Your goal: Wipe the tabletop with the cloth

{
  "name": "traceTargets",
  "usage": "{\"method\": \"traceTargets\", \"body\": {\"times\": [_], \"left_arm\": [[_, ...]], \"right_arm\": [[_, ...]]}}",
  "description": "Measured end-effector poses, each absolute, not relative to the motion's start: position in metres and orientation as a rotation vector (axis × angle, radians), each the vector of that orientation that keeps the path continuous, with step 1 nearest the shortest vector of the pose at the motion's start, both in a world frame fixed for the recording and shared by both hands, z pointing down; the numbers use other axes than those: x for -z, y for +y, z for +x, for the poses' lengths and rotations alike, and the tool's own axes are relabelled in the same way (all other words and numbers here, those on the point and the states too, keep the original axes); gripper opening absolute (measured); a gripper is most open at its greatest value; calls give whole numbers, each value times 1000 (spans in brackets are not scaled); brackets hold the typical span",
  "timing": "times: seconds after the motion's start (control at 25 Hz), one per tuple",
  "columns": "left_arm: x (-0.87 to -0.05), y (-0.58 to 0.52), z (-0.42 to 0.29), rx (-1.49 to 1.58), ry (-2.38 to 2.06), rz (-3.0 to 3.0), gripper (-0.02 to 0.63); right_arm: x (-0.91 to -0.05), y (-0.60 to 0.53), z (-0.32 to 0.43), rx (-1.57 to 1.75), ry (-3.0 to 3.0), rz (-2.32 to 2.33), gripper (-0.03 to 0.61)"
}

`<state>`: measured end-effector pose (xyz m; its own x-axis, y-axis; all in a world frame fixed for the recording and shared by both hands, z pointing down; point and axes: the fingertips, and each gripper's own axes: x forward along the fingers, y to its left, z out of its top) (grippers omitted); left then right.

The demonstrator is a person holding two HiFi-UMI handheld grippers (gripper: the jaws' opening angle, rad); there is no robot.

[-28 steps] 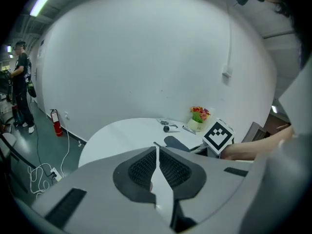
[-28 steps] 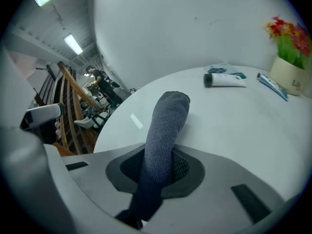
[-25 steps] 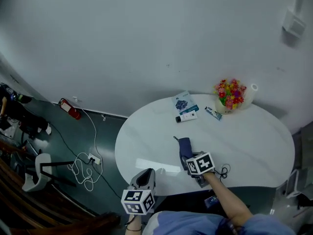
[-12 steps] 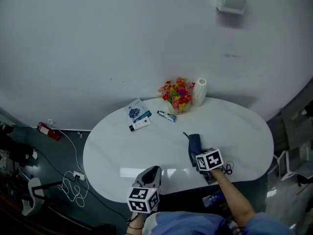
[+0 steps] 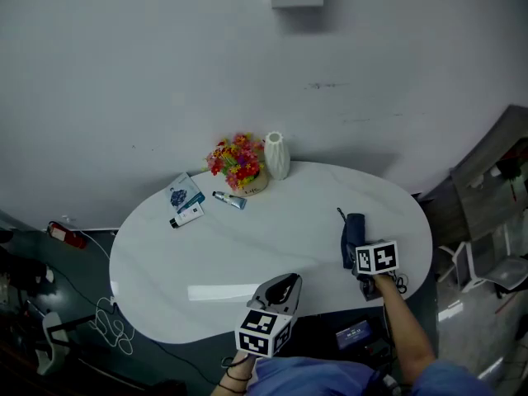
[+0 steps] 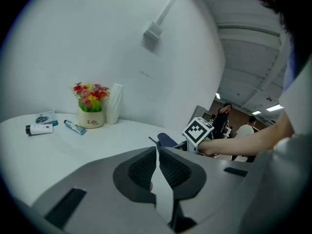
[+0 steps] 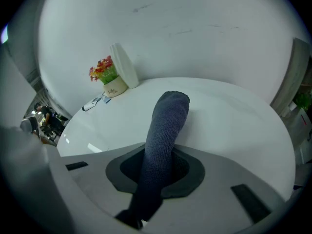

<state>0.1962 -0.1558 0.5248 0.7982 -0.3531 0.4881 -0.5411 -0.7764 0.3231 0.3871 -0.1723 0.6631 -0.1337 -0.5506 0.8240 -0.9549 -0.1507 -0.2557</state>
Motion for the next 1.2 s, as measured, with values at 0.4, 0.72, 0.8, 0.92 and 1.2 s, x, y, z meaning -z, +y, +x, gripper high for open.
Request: {"method": "traceTargets", "body": {"times": [0.4, 0.72, 0.8, 0.92, 1.2], "left_arm": [[-522, -132, 252, -655, -569, 2590, 23], [-529, -125, 235, -721, -643, 2543, 23], [-530, -122, 229, -727, -663, 2531, 23], [-529, -118, 219, -722, -689, 2518, 23], [-526, -121, 168, -684, -791, 2490, 23]], "right_arm": [[-670, -110, 529, -1291, -1479, 1953, 69], [-677, -65, 592, -1367, -1358, 2132, 69], [-677, -61, 599, -1360, -1343, 2146, 69], [-676, -59, 601, -1348, -1333, 2145, 69], [-653, -88, 558, -1316, -1435, 2138, 69]]}}
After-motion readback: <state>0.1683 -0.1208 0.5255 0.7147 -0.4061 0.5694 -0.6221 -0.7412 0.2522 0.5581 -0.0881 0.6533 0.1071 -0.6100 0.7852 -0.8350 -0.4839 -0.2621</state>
